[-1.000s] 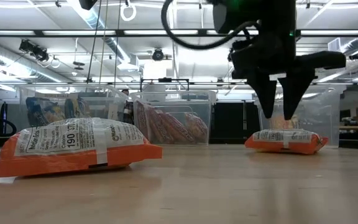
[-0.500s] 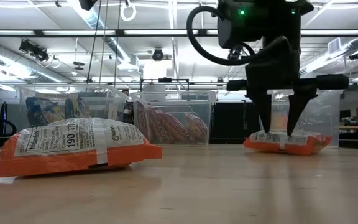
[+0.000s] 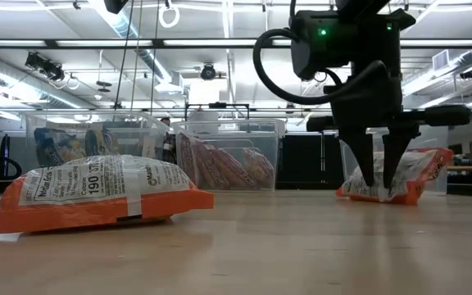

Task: Sort Maruchan noodles
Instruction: Put the top right orange noodle pack into the right transparent bin

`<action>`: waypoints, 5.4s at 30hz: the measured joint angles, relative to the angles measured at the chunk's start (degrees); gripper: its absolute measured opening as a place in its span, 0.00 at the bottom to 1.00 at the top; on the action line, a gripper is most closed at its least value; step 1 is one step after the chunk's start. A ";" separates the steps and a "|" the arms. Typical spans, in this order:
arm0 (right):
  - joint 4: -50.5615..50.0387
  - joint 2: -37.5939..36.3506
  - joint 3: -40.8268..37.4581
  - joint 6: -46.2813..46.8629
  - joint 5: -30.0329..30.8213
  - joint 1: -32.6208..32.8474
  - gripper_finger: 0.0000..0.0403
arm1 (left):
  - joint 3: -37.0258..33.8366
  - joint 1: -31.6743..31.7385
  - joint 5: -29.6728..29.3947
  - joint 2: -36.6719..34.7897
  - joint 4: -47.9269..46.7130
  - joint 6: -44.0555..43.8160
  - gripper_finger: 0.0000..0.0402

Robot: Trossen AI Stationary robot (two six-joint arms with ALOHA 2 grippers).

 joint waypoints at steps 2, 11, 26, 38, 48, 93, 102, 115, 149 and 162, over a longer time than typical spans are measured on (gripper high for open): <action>0.27 0.00 0.00 0.18 -0.18 0.02 0.21 | 0.00 0.00 0.00 0.00 0.02 0.00 0.67; -0.16 -0.02 0.93 4.05 0.55 0.26 0.02 | 0.00 0.00 0.00 0.00 0.02 -0.02 0.67; 2.15 -0.19 15.68 14.62 -3.81 2.40 0.01 | 0.00 0.00 0.00 0.00 0.02 0.00 0.67; -9.86 -2.00 14.24 26.04 -2.87 1.28 0.29 | -0.07 0.00 0.02 -1.78 -0.21 -0.02 0.67; -14.69 -12.71 2.29 61.89 -8.83 1.25 0.44 | -0.07 0.00 2.62 -2.40 -0.26 -2.97 0.67; 82.03 -19.88 -47.63 116.89 6.52 -0.27 0.20 | -0.02 0.00 1.68 -2.40 1.51 -5.90 0.67; 80.58 -23.47 -44.44 106.60 6.44 -0.25 0.02 | 0.02 0.00 1.68 -2.40 1.15 -5.90 0.67; 24.42 -37.53 -8.64 74.74 10.42 -1.50 0.01 | 0.02 0.00 1.70 -2.40 1.29 -5.92 0.67; 22.37 -49.12 -21.68 -8.14 6.24 -57.09 0.01 | 0.02 -6.75 -1.36 -2.21 8.57 -11.93 0.67; 24.44 -38.55 -22.27 -11.01 -6.41 -69.74 0.02 | 0.02 -6.56 -3.34 -2.21 8.61 -11.93 0.67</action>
